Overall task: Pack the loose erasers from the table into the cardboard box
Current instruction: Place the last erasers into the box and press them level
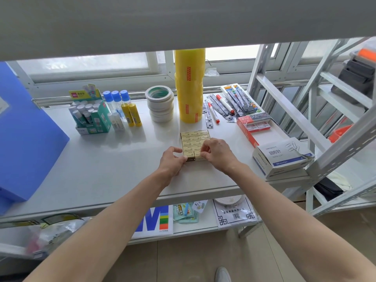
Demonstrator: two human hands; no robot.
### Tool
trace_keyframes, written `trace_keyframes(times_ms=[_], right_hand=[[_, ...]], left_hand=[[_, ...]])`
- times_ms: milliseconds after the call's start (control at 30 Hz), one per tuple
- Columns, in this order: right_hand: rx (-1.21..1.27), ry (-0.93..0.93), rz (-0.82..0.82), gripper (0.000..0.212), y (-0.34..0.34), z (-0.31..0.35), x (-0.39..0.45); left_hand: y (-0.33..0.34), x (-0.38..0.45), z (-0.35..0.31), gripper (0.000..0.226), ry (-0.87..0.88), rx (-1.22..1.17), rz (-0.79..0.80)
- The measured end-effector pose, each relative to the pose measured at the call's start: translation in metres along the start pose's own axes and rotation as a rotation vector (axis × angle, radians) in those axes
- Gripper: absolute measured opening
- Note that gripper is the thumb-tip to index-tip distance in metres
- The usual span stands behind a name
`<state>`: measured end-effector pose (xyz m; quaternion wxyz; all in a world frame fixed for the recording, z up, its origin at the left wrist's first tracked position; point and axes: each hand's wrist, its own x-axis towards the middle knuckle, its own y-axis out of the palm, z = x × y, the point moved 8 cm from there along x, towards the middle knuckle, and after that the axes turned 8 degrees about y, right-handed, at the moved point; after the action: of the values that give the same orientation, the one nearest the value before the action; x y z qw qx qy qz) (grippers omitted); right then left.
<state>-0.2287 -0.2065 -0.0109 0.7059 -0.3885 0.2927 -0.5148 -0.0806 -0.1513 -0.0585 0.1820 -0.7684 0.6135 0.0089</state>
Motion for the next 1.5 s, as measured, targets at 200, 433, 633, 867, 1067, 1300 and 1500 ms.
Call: trace_keyframes(times_ms=[200,433,633,867,1067,1300,1500], right_hand=[[-0.01,0.013,-0.018,0.016,-0.002,0.0,-0.003],[0.174,-0.047,-0.119,0.012,-0.005,0.017,-0.018],[0.192,-0.172,0.133,0.021,0.013,0.066,-0.032],[0.372,-0.206,0.281,0.012,0.025,0.084,-0.037],[0.447,-0.169,0.343,0.016,0.03,0.086,-0.039],[0.787,0.073,0.204,0.011,0.014,0.054,-0.029],[0.866,0.078,0.169,0.008,0.012,0.045,-0.03]], left_hand=[[-0.001,-0.003,0.001,0.025,-0.016,-0.035,0.018],[-0.011,-0.01,0.012,0.058,-0.181,-0.456,0.034],[0.004,-0.023,0.0,0.091,-0.127,-0.584,0.433],[0.001,-0.03,-0.011,0.097,-0.054,-0.577,0.534],[-0.004,-0.035,-0.013,0.1,-0.064,-0.664,0.52],[-0.022,-0.039,-0.004,0.066,-0.076,-0.544,0.366],[-0.028,-0.043,-0.011,0.035,0.066,-0.509,0.312]])
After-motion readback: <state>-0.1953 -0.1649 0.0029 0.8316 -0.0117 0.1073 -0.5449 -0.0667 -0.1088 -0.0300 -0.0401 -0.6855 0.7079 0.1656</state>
